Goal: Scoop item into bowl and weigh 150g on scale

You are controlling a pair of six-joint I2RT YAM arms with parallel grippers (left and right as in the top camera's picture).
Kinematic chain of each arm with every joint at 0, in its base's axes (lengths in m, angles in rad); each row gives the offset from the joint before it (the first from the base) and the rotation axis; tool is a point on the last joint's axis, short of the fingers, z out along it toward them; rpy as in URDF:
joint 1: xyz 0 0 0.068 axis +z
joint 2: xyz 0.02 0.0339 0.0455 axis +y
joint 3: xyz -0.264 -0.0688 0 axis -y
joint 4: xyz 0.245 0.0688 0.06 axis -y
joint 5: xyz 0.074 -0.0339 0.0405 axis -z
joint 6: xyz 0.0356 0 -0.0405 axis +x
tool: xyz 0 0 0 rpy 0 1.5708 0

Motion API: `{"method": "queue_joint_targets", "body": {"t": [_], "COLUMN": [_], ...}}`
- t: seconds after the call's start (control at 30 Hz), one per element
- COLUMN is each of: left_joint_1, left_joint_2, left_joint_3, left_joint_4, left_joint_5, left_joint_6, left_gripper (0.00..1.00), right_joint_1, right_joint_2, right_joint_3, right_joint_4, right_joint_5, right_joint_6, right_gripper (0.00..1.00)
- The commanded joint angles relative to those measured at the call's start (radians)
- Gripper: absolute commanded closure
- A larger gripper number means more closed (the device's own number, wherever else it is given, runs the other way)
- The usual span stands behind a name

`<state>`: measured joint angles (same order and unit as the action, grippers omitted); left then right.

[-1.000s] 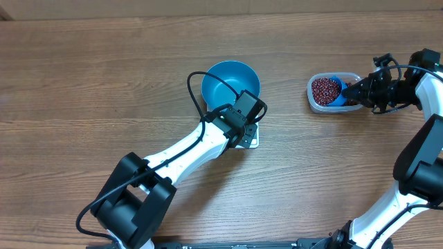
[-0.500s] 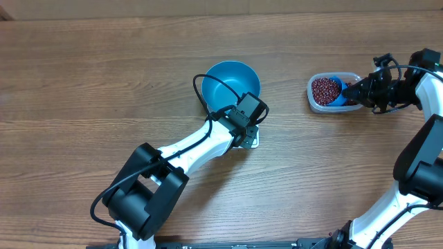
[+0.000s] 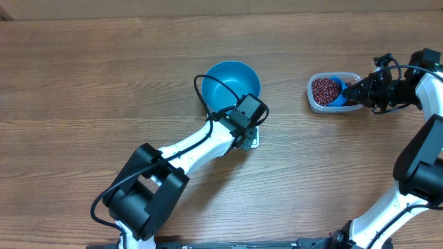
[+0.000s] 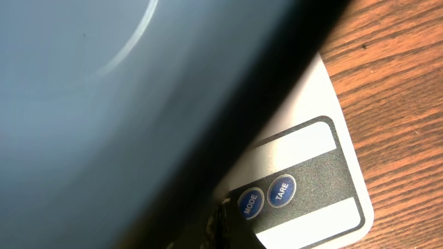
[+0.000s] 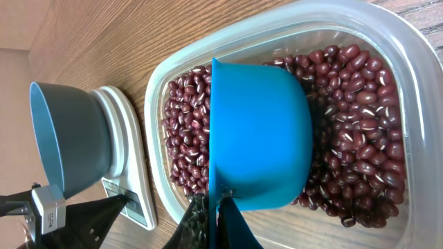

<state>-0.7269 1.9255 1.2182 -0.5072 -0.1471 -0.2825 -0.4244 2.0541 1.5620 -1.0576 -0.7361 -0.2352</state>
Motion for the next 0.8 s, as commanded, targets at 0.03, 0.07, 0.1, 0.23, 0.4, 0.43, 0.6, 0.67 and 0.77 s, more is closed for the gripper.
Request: {"method": "queue_joint_targets", "body": {"t": [0.03,0.07,0.1,0.23,0.4,0.43,0.6,0.67,0.77], "left_joint_1": [0.000,0.000,0.000,0.000,0.000,0.000,0.000,-0.001,-0.001], "left_joint_2": [0.048,0.049,0.050,0.050,0.066,0.066,0.064,0.052,0.017], "left_joint_3": [-0.006,-0.006,-0.006,-0.006,-0.006,-0.006,0.005,0.021,0.059], "left_joint_4": [-0.020,-0.021,-0.023,-0.027,-0.029,-0.029,-0.024,-0.035,-0.047], "left_joint_5": [-0.007,-0.005,-0.005,-0.005,-0.005,-0.005,-0.007,-0.010,-0.009], "left_joint_6": [-0.010,-0.010,-0.010,-0.011,-0.011,-0.011,-0.009,-0.010,-0.010], "left_gripper": [0.96,0.96,0.96,0.96,0.96,0.96,0.96,0.96,0.96], "right_joint_1": [0.031,0.031,0.031,0.031,0.031,0.031,0.031,0.031,0.031], "right_joint_2": [0.036,0.036,0.036,0.036,0.036,0.036,0.036,0.036,0.036], "right_joint_3": [-0.036,-0.036,-0.036,-0.036,-0.036,-0.036,-0.036,-0.036,-0.036], "right_joint_4": [0.025,0.025,0.025,0.027,0.029,0.031,0.036,0.036,0.037], "right_joint_5": [0.111,0.111,0.111,0.111,0.111,0.111,0.111,0.111,0.111], "right_joint_6": [0.003,0.003,0.003,0.003,0.003,0.003,0.003,0.003,0.003], "right_gripper": [0.96,0.96,0.96,0.96,0.96,0.96,0.96,0.96,0.96]}}
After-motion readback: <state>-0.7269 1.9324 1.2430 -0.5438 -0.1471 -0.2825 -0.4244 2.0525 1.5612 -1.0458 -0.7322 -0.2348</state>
